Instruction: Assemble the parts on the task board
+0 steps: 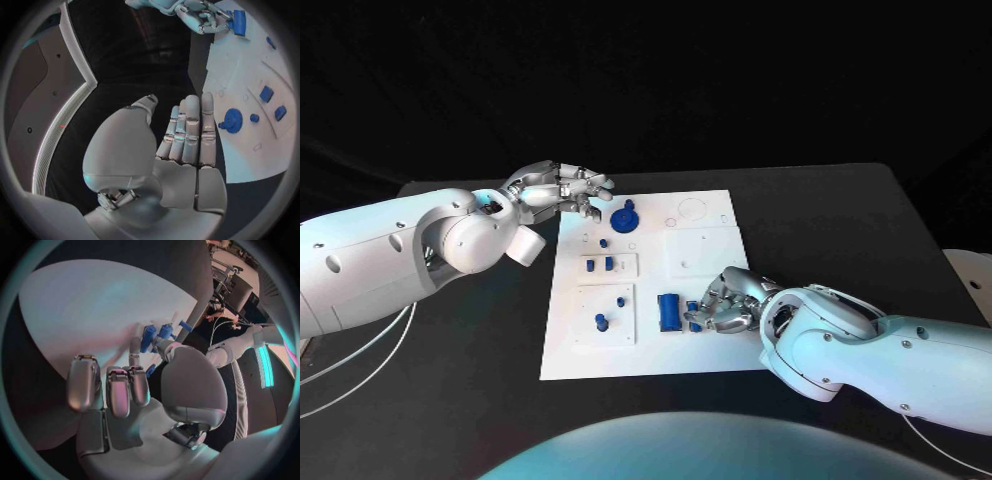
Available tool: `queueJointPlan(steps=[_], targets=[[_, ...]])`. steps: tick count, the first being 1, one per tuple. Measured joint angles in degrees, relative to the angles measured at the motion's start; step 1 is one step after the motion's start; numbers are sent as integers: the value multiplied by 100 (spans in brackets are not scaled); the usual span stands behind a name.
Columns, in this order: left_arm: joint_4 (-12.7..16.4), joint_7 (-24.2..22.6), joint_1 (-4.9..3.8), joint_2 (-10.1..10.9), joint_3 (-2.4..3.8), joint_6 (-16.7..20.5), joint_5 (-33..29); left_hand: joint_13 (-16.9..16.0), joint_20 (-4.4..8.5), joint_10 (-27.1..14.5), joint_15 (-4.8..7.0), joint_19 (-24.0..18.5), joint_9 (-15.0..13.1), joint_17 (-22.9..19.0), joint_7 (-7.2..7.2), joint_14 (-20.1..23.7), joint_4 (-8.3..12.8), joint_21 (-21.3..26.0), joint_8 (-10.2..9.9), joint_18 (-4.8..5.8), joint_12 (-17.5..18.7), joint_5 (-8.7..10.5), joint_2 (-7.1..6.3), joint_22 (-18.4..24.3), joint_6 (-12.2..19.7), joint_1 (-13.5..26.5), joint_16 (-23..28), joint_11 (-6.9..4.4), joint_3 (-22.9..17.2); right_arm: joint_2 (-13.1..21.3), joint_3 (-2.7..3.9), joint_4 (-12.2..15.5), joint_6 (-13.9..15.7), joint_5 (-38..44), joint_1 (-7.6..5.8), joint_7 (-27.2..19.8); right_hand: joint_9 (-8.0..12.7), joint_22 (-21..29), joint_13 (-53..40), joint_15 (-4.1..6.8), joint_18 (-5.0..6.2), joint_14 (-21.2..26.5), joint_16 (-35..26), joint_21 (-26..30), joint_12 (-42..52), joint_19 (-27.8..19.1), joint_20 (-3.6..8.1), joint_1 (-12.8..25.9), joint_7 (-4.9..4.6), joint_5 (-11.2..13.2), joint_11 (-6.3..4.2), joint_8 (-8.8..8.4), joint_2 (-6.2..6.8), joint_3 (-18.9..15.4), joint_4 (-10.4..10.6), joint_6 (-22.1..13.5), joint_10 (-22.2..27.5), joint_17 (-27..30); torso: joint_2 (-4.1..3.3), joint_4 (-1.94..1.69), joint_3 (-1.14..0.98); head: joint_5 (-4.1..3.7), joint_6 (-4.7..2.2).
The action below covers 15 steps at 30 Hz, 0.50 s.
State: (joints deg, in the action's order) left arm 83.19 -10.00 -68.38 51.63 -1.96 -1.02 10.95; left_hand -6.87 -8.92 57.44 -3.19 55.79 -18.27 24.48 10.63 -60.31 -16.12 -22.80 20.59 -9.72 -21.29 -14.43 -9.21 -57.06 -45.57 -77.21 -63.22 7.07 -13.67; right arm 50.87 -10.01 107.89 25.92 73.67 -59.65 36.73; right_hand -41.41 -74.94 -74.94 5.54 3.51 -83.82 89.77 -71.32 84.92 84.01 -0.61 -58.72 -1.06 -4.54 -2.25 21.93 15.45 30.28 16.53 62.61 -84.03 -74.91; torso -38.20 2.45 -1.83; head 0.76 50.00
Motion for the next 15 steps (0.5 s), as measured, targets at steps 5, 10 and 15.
queueJointPlan(steps=[5, 10, 15], targets=[[0, 2, 0, 0, 0, -1, 1, -6, 0, 0, 0, 0, -4, 0, 0, 0, -16, 0, 0, 0, 0, 0, 0, 0, 0, 0, 0, 0, 16, -1, 0, -3, -26, 0, 0, 0, 7, 1, 0, 0, 0, 0, 0, 10, 0, 0, 0, 84, -12, -91, 0, -28, -118, -814, 24, 12, 0, 0, -1, -1, 1, -4, 0], [-1, 4, 0, 1, 0, -1, 2, -6, 0, 0, 0, 0, -5, 0, 0, 0, -16, 0, 0, 0, 0, 0, 0, 0, 0, 0, 0, 0, 16, -1, 0, -2, -30, 0, 1, -6, 7, 1, 0, 0, 0, 0, 0, 31, 0, 0, 0, 132, -21, -91, 0, -33, -227, -1307, 39, 20, 0, 0, -1, -1, 2, -4, 0], [-1, 6, 0, 3, 0, -2, 3, -6, 0, 0, 0, 0, -5, 0, 0, 0, -16, 0, 0, 0, 0, 0, 0, -1, 0, 0, 0, 0, 16, 44, 0, 43, -21, 0, 2, -27, 13, 1, 0, 0, 0, 0, 0, 31, 0, 0, 0, 232, -21, -91, 0, -33, -326, -1480, 48, 20, 0, 0, -1, -3, 2, -3, 0]])
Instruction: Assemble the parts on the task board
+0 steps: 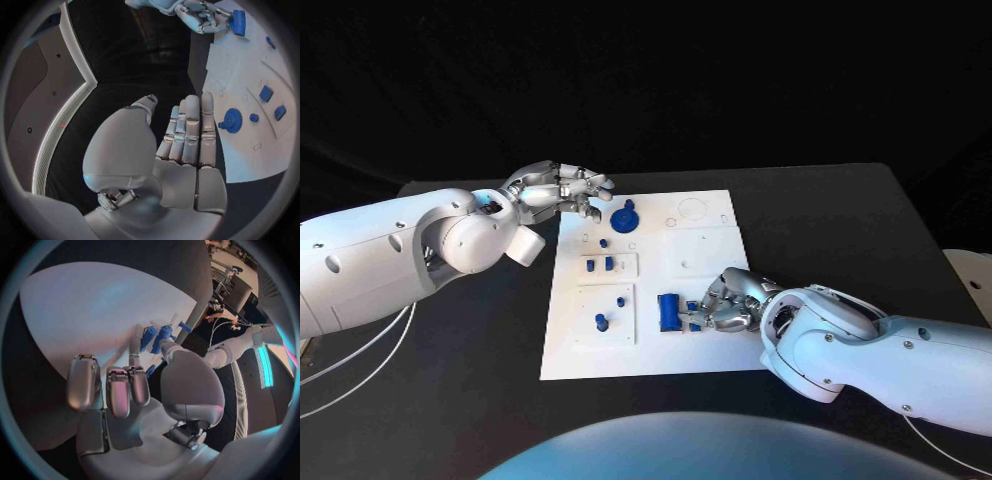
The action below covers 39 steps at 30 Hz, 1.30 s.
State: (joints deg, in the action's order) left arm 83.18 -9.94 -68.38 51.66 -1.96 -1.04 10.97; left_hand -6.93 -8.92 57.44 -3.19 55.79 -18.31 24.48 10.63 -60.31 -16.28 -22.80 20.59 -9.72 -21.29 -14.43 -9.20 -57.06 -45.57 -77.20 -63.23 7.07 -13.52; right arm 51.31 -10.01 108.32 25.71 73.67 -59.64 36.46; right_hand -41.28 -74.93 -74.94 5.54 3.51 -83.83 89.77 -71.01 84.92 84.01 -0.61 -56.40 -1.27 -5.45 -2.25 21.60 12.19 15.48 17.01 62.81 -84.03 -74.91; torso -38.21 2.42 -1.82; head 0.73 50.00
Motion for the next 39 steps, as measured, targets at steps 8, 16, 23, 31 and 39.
queueJointPlan(steps=[8, 16, 23, 31, 39], targets=[[0, 2, 0, 4, 0, -1, 1, 0, 0, 0, 0, 0, 1, 0, 0, 0, 0, 0, 0, 0, 0, 0, 0, 0, 0, 0, 0, 0, 0, 186, 0, 86, 9, 6, 0, -79, 0, 0, 0, 0, 0, 0, 0, 0, 0, 0, 0, -284, 0, -133, 0, -22, -86, 71, -20, 0, 0, 0, 3, 2, -1, 13, 0], [-3, 3, 0, 7, 0, -3, 4, -5, 0, 0, 0, 0, 1, 0, 0, 0, 16, 0, 0, 1, 0, 0, 30, 5, 0, -31, 0, 0, 16, 344, 0, 201, -21, -4, 0, -239, 8, 1, 0, 0, 0, 0, 0, 0, 0, 0, 0, -599, 0, -186, 0, -55, -21, 171, -26, 0, 0, 0, 3, 5, -5, 26, 0], [-6, 5, 0, 5, 0, -5, 8, -5, 0, 0, 0, 0, 2, 0, 0, 0, 16, 0, 0, 0, 0, 0, 30, 5, 0, -31, 0, 0, 16, 385, -1, 221, -84, -10, 0, -345, 13, 1, 0, 0, 0, 0, 0, 0, 0, 0, 0, -622, 0, -186, 0, -55, -27, 171, -26, 0, 0, 0, 3, 5, -6, 26, 0], [-10, 11, 0, 6, 0, -8, 13, -5, 0, 0, 0, 0, 2, 0, 0, 0, 16, 0, 0, 0, 0, 0, 31, 5, 0, -31, 0, 0, 16, 378, -1, 181, -168, -16, 1, -393, 13, 2, 0, 0, 0, 0, 0, 0, 0, 0, 0, -637, 0, -173, 0, -55, -12, 171, -25, 0, 0, 0, -1, -1, -3, 30, 0], [-10, 17, 0, 8, 0, -9, 16, -4, 0, 0, 0, 0, 2, 0, 0, 0, 16, 0, 0, 0, 0, 0, 31, 5, 0, -31, 0, 0, 16, 258, 2, 51, -244, -18, 0, -411, 20, 2, 0, 0, 0, 0, 0, 0, 0, 0, 0, -805, 0, -96, 0, -77, -12, 214, -38, 0, 0, 0, -3, -5, -3, 44, 0]])
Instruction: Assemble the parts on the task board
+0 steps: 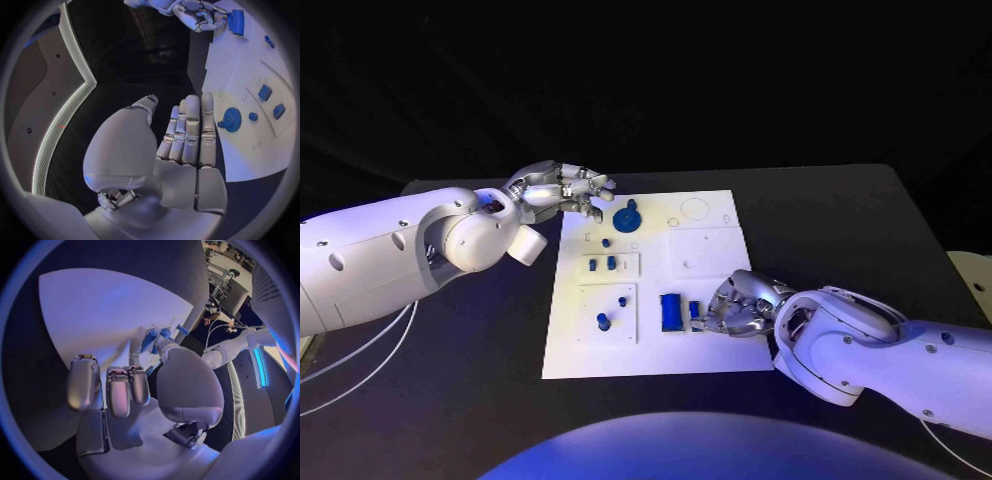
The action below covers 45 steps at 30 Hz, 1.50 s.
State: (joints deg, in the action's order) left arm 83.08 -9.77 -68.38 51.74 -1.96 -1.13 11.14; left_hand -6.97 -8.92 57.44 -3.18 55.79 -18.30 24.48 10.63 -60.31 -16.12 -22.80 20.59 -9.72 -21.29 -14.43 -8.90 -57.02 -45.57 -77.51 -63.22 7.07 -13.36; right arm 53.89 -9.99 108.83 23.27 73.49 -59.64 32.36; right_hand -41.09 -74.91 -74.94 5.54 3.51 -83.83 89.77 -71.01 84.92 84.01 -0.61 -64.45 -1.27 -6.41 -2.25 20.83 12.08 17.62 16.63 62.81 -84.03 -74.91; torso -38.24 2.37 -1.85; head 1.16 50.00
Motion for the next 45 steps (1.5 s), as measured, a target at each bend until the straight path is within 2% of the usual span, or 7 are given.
queueJointPlan(steps=[22, 28, 32, 35, 39, 42, 45], targets=[[1, 4, 0, 12, 0, -2, 3, 1, 0, 0, 0, 0, -3, 0, 0, 0, 0, 0, 0, 0, 0, 0, 0, -1, 0, 0, 0, 0, 0, -5, 5, -54, 132, 63, -3, -114, 17, -4, 0, 0, 0, 0, 0, 2, -22, 0, 0, -21, -20, 65, 0, -23, -8, -10, 27, 21, 0, 0, 8, 7, 3, 13, 0], [4, -43, 1, 16, -29, 47, -17, -11, 0, -21, 0, 0, -9, 0, 0, 0, -25, 0, 0, 0, 0, 0, 0, -1, 0, 0, 0, -21, 25, 104, 22, -62, 545, -295, -161, -872, 18, -3, 0, -23, 0, -23, 0, 355, -211, -1, -4, -355, -139, -51, 45, -195, -30, 108, -2, -333, 1, 0, 27, 13, 25, -9, -13], [-19, -157, 5, 1, -74, 193, -93, -30, -42, -21, -9, -42, -24, -14, 0, 100, -8, 38, 0, 0, 0, 0, 44, 23, 0, -44, 22, -21, 77, 26, 35, -444, 883, -1033, -388, -1877, 69, -3, 0, -160, 236, -14, -322, 1746, -1138, -285, -148, -776, -292, -242, 215, -361, -48, 458, -73, -670, 239, 0, 74, 17, 63, -35, -120], [-68, -321, 24, -45, -90, 392, -204, -66, -85, -21, -42, -234, -47, -141, -17, 405, -17, 220, 0, 0, 0, 0, 107, 142, -17, -107, 308, -21, 163, -160, 39, -997, 994, -1870, -591, -2706, 98, 194, 809, -296, 588, 138, -1243, 4150, -2920, -1109, -273, -972, -435, -303, 338, -460, -6, 823, -187, -907, 1327, 499, 125, 23, 107, -55, -262], [-194, -626, 100, -175, -103, 719, -410, -51, -213, -52, -168, -609, -46, -526, 3, 929, -31, 718, -8, 0, 54, 0, 206, 544, -66, -206, 1187, 47, 273, -490, 80, -1856, 995, -3116, -794, -3650, 274, 936, 2259, -574, 623, 1709, -3789, 5577, -4911, -1952, -530, -1060, -722, -326, 628, -696, 82, 1360, -432, -1276, 2721, 2939, 196, 24, 147, -101, -539], [-392, -897, 168, -345, -106, 991, -581, 91, -339, -102, -306, -832, -2, -844, 27, 1193, -33, 1127, -128, 0, 251, 0, 266, 917, -90, -329, 2052, 134, 319, -768, 97, -2538, 865, -4005, -846, -4205, 452, 1642, 3229, -897, 623, 2526, -5120, 6340, -5919, -2590, -801, -1067, -911, -292, 906, -811, 75, 1704, -652, -1417, 3246, 3595, 261, 13, 168, -139, -772], [-696, -1180, 234, -580, -106, 1265, -727, 247, -453, -164, -442, -1089, 81, -1077, 67, 1387, -19, 1547, -269, -1, 498, 0, 320, 1297, -58, -396, 2891, 208, 351, -1060, 118, -3164, 610, -4707, -869, -4595, 768, 2727, 4696, -1225, 622, 3067, -6475, 6714, -7054, -3236, -1167, -933, -1059, -353, 1126, -945, 39, 1859, -996, -1360, 3054, 4353, 327, -8, 182, -147, -1015]])
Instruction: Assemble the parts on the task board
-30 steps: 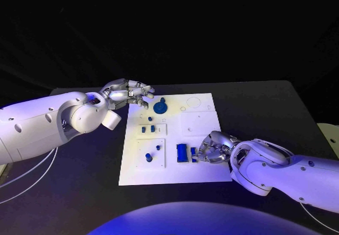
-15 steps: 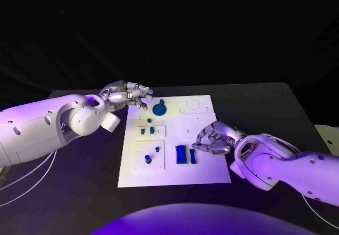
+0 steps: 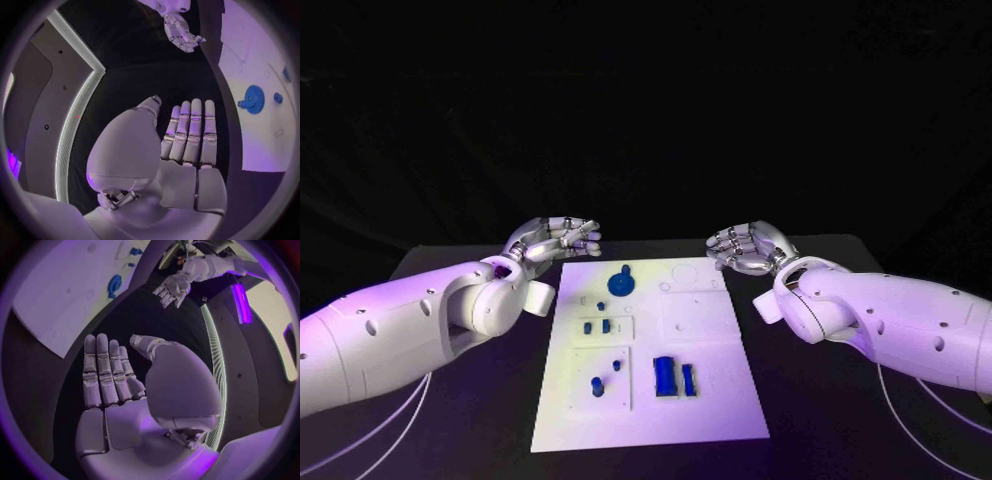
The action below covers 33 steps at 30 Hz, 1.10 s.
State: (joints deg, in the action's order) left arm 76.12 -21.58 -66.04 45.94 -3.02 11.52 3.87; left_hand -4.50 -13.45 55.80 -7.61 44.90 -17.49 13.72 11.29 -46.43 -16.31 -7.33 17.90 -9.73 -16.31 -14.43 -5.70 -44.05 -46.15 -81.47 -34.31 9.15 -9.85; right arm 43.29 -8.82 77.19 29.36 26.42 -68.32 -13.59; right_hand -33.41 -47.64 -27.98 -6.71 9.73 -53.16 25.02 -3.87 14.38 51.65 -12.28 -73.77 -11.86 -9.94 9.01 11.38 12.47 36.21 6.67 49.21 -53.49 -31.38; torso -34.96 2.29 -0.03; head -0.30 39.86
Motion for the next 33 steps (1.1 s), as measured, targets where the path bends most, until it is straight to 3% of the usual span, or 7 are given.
queueJointPlan(steps=[8, 12, 14, 18, 22, 27, 33], targets=[[-706, -628, 96, -511, 12, 606, -408, 100, -142, -480, -117, -636, 298, -420, -54, 486, 49, 373, -345, 1, 601, 61, 127, 863, 250, -45, 1331, -43, 185, -481, 55, -1305, -688, -1237, -23, -695, 704, 1689, 1647, -153, 0, 218, -1258, 27, -1029, -434, -222, 411, -55, 51, 97, -231, -280, -388, -480, -82, -143, 902, 128, -63, -18, 51, -471], [-650, -613, 99, -466, 10, 617, -406, 249, 490, -2654, 257, -2285, 920, -835, -511, 2264, 724, 537, -968, 409, 1055, 660, 327, 2386, 2115, 1094, 2250, -413, 535, -443, 70, -1206, -660, -1246, -8, -687, 1834, 3027, 2166, 188, -378, 2379, -1807, 189, -1219, -2452, 390, 1397, 457, 450, -318, -623, -689, -1777, -557, -2132, 2191, 1866, 135, -66, -18, 52, -465], [-575, -603, 123, -445, 22, 651, -404, 304, 723, -3448, 396, -2884, 1147, -981, -679, 2911, 970, 590, -1190, 546, 1212, 874, 394, 2934, 2795, 1635, 2572, -551, 658, -410, 113, -1103, -616, -1251, 34, -685, 2255, 3512, 2343, 323, -546, 3199, -2002, 245, -1279, -3209, 626, 1894, 661, 601, -480, -767, -847, -2292, -589, -2909, 3071, 2221, 157, -82, -14, 47, -469], [-285, -596, 195, -401, 66, 803, -403, 378, 1036, -4525, 581, -3696, 1451, -1177, -906, 3784, 1303, 647, -1490, 703, 1422, 1161, 485, 3675, 3712, 2822, 3004, -735, 822, -320, 242, -731, -462, -1334, 163, -705, 2802, 4143, 2572, 498, -692, 4266, -2250, 310, -1336, -4195, 929, 4376, 926, 799, -693, -954, -1046, -2964, -628, -3925, 4220, 2684, 250, -144, -8, 37, -513], [70, -599, 272, -335, 129, 1079, -402, 409, 1173, -4995, 664, -4050, 1584, -1264, -1008, 4165, 1444, 672, -1620, 762, 1517, 1290, 523, 4001, 4117, 5007, 3196, -816, 900, -221, 418, -257, -222, -1477, 304, -784, 3043, 4421, 2674, 579, -807, 4733, -2362, 334, -1378, -4630, 1063, 5703, 1041, 884, -788, -1030, -1138, -3254, -648, -4370, 4724, 2886, 322, -191, 0, 32, -539], [742, -623, 445, -230, 212, 1742, -403, 427, 1283, -5319, 724, -4288, 1674, -1323, -1079, 4424, 1523, 697, -1705, 852, 1566, 1365, 549, 4227, 4392, 6753, 3321, -873, 947, -28, 667, 569, 324, -1843, 594, -995, 3210, 4614, 2744, 630, -853, 5063, -2423, 337, -1400, -4915, 1167, 6638, 1125, 916, -852, -1063, -1200, -3462, -659, -4678, 5071, 3028, 361, -218, 1, 31, -547], [1215, -658, 555, -147, 278, 2471, -405, 437, 1315, -5459, 739, -4398, 1722, -1353, -1120, 4542, 1577, 698, -1749, 852, 1593, 1402, 564, 4340, 4511, 7654, 3366, -912, 968, 105, 845, 1127, 905, -2244, 769, -1239, 3290, 4708, 2775, 665, -896, 5199, -2458, 359, -1400, -5057, 1207, 7091, 1166, 942, -896, -1096, -1231, -3536, -663, -4819, 5223, 3096, 374, -226, 3, 30, -548]])
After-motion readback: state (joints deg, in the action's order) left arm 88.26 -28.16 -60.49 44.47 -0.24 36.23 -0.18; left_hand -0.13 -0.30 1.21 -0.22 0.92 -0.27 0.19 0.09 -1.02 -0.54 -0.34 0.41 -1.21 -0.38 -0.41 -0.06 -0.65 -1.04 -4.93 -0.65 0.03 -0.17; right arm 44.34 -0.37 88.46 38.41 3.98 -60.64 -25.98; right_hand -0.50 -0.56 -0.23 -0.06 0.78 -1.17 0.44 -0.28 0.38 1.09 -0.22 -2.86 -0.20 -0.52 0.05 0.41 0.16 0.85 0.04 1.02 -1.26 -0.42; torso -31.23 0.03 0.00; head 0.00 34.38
